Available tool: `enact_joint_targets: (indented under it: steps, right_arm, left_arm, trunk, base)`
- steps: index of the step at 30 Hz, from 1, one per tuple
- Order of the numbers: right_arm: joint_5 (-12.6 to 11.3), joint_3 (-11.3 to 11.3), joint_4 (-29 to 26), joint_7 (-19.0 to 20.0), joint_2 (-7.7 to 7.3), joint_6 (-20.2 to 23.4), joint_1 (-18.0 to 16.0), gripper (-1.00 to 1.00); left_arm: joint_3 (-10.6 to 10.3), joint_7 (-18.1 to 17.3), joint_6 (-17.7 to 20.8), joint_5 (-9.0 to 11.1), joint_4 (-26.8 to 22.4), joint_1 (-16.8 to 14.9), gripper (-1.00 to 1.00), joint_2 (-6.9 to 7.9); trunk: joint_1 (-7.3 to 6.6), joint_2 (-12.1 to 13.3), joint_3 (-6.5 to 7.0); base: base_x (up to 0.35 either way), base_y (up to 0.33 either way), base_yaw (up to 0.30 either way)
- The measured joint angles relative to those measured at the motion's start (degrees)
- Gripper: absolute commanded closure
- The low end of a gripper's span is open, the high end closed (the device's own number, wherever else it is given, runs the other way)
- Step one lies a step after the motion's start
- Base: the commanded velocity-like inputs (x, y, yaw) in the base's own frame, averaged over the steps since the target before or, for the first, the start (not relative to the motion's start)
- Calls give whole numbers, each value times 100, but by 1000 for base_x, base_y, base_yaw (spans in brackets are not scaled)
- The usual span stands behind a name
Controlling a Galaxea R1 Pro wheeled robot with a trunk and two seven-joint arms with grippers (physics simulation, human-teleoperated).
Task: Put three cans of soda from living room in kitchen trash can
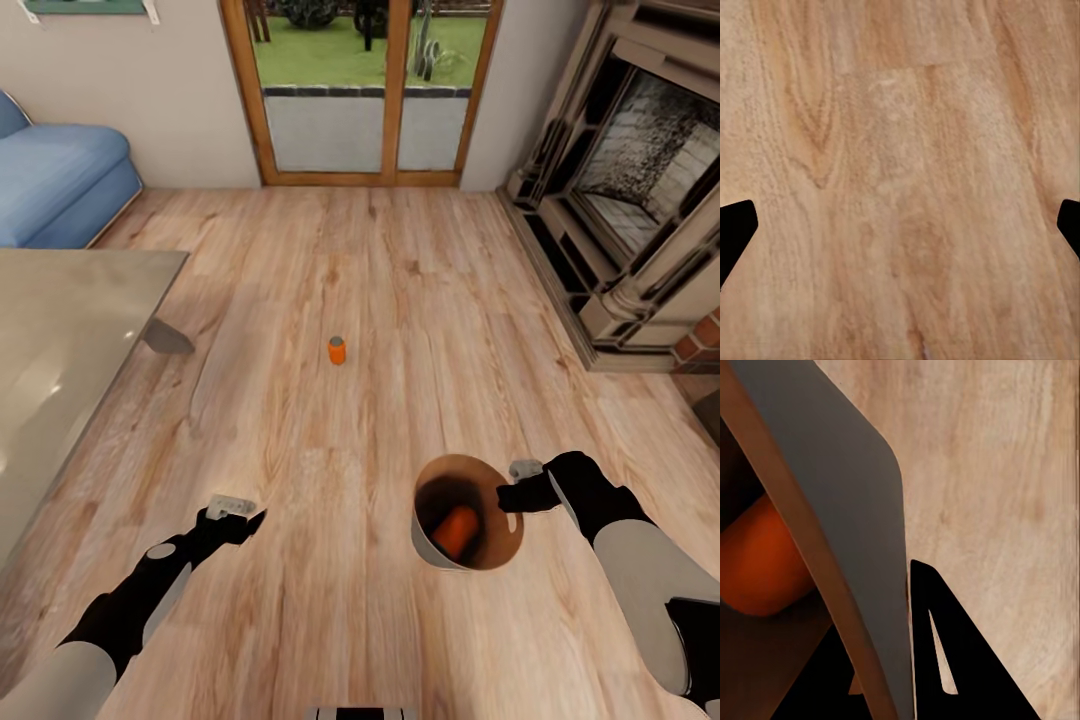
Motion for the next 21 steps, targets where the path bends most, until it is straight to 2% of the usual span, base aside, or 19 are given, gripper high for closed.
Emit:
enact_joint_targets:
  steps: [5,11,21]
  right_arm:
    - [-5,0,0,0,3,2,-2,100]
    - [1,7,0,7,13,-2,1,100]
    - [-16,8,2,9,16,3,3,100]
  left_arm:
    - [0,0,0,-6,7,0,-100,-29]
    - [-7,0,-121,-6,272,-5,-100,-41]
    - [-9,2,-242,-8,340,-5,-100,-42]
  trunk:
    - [0,0,0]
    - [0,0,0]
    - [0,0,0]
  base:
    - [322,-136,0]
    - [322,-133,0]
    - [324,-28,0]
